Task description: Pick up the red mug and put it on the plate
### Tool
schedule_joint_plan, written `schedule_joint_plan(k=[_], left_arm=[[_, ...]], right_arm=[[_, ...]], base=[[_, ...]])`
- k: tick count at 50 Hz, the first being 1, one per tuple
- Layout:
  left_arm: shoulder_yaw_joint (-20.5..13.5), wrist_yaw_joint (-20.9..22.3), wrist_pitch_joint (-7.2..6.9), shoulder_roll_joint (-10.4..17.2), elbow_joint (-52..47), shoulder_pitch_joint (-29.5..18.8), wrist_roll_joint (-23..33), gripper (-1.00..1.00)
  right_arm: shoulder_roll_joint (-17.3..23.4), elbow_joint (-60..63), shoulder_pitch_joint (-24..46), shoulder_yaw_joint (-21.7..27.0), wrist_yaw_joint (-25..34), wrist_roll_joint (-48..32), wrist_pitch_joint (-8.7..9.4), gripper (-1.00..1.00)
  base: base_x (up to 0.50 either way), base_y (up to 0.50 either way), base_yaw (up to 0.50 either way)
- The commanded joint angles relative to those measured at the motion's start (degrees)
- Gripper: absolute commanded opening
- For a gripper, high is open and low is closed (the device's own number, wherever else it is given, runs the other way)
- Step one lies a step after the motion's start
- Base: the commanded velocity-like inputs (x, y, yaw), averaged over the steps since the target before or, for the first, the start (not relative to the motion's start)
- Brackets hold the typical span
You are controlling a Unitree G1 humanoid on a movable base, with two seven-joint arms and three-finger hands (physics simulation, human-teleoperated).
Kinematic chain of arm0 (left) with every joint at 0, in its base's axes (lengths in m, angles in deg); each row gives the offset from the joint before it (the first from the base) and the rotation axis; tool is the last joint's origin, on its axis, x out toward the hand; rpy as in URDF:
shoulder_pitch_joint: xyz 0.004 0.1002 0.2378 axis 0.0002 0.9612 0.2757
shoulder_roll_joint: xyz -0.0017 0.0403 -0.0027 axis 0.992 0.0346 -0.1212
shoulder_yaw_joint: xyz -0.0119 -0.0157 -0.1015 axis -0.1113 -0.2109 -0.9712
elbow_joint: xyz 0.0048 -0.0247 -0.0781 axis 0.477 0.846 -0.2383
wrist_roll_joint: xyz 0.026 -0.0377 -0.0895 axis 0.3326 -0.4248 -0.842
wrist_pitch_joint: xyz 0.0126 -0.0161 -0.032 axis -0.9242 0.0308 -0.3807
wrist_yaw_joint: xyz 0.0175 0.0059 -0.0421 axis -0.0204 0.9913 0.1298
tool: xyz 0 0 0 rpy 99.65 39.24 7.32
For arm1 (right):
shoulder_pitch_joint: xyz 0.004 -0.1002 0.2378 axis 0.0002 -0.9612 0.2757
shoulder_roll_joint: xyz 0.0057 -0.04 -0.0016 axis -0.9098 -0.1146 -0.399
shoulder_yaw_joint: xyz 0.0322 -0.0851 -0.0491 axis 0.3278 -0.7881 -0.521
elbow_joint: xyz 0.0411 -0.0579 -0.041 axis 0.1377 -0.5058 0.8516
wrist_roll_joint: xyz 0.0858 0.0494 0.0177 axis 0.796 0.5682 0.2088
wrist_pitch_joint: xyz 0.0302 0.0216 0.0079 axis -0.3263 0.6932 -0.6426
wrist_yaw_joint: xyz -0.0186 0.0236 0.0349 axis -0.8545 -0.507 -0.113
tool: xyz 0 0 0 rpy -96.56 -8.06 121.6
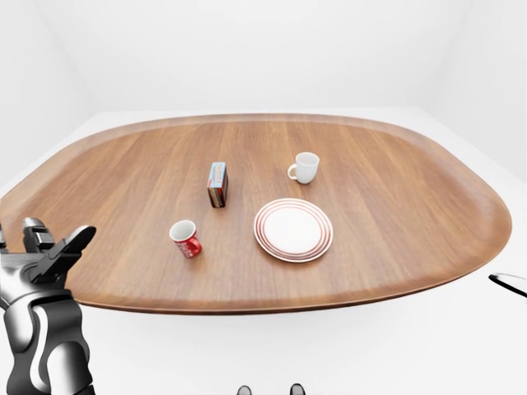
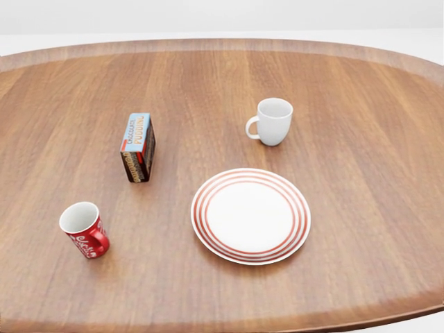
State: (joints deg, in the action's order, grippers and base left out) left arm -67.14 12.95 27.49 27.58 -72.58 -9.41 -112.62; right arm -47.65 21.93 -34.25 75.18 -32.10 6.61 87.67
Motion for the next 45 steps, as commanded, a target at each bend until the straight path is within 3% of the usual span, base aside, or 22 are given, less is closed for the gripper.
schedule_joint_plan(k=[1, 45], left_arm=[[-0.4, -0.2, 0.0, 0.0, -0.8, 0.2, -0.4, 1.0], [-0.3, 0.2, 0.0, -0.1, -0.1, 0.2, 0.0, 1.0]], right_arm=[[0.5, 0.5, 0.3, 0.4, -0.3, 0.3, 0.0, 1.0], [0.4, 0.2, 0.4, 0.3, -0.2, 0.0, 0.0, 1.0]], base=[[0.31, 0.0, 0.0], [0.32, 0.0, 0.0]])
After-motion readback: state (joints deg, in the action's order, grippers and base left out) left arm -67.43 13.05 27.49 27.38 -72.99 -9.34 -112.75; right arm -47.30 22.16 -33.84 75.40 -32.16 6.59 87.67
